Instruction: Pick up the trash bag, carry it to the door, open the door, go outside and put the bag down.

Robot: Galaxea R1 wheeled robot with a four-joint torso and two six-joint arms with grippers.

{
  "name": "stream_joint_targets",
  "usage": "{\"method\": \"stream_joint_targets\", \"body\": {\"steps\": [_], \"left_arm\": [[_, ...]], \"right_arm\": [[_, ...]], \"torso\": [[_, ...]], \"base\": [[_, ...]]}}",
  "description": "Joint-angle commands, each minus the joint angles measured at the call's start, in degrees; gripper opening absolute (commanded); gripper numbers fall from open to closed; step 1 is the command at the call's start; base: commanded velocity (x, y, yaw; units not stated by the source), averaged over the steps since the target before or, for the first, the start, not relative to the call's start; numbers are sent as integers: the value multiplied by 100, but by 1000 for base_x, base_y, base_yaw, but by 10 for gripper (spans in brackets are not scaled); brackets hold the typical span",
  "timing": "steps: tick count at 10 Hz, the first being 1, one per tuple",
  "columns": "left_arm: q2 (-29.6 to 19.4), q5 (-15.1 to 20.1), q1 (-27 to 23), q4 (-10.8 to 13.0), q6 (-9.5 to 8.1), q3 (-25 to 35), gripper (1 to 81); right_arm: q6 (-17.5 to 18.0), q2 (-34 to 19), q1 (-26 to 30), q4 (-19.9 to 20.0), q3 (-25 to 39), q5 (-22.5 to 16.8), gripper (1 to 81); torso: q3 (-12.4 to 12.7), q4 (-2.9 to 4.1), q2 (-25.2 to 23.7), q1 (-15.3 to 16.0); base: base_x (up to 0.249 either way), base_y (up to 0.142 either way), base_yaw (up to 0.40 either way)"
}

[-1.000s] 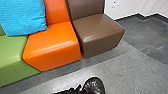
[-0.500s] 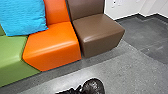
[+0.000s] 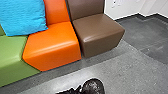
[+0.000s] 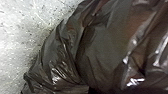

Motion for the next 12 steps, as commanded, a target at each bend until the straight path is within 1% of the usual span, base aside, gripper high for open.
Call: {"method": "stream_joint_targets", "body": {"steps": [1, 8, 10, 12], "left_arm": [[-26, 380, -273, 162, -3, -7, 10], [-52, 371, -264, 179, 23, 10, 10], [-44, 371, -238, 345, 23, 19, 10], [-9, 371, -237, 521, 23, 19, 10]], "right_arm": [[-2, -325, 100, 39, 75, -527, 811], [-2, -298, 83, 39, 39, -536, 811], [-2, -289, 66, 30, 31, -536, 811], [-11, -167, 91, 21, -4, -536, 811]], "torso": [[0, -2, 0, 0], [0, -2, 0, 0], [0, -2, 0, 0], [0, -2, 0, 0]], "base": [[0, 0, 0], [0, 0, 0], [0, 0, 0], [0, 0, 0]]}}
